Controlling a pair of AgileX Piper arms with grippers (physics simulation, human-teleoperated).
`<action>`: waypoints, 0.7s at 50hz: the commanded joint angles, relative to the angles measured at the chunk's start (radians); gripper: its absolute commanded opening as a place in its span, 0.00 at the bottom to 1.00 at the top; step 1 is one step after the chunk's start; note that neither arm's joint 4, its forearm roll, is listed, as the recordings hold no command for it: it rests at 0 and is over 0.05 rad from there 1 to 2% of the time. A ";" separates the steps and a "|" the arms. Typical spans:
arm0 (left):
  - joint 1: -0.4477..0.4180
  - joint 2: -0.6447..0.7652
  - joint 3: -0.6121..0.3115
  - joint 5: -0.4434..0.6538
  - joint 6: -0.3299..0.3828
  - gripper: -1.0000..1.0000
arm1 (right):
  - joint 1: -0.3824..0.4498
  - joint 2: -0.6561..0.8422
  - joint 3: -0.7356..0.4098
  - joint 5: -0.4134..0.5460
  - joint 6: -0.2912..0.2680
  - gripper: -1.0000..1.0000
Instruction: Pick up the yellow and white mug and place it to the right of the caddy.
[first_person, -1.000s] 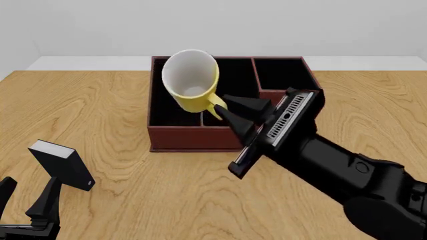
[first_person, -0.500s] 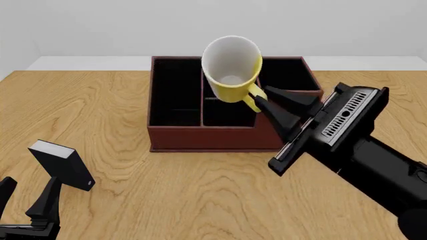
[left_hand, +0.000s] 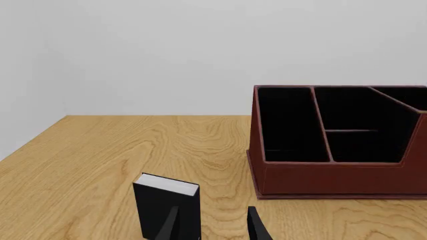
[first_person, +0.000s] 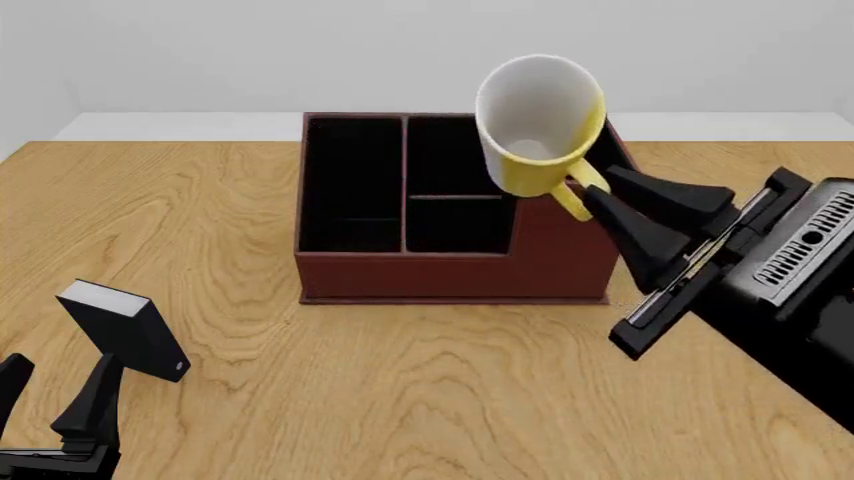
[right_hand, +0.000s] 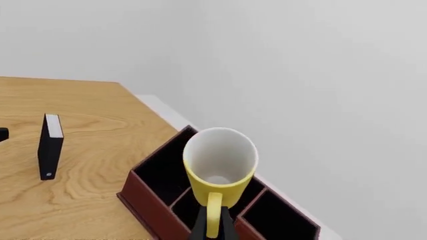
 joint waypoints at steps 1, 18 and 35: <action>0.000 0.001 0.000 -0.001 0.001 1.00 | -0.039 -0.077 0.005 0.055 -0.006 0.00; 0.003 -0.086 -0.013 0.099 0.000 1.00 | -0.116 -0.215 0.015 0.172 -0.003 0.00; 0.003 -0.086 -0.015 0.100 0.000 1.00 | -0.173 -0.288 0.002 0.228 0.007 0.00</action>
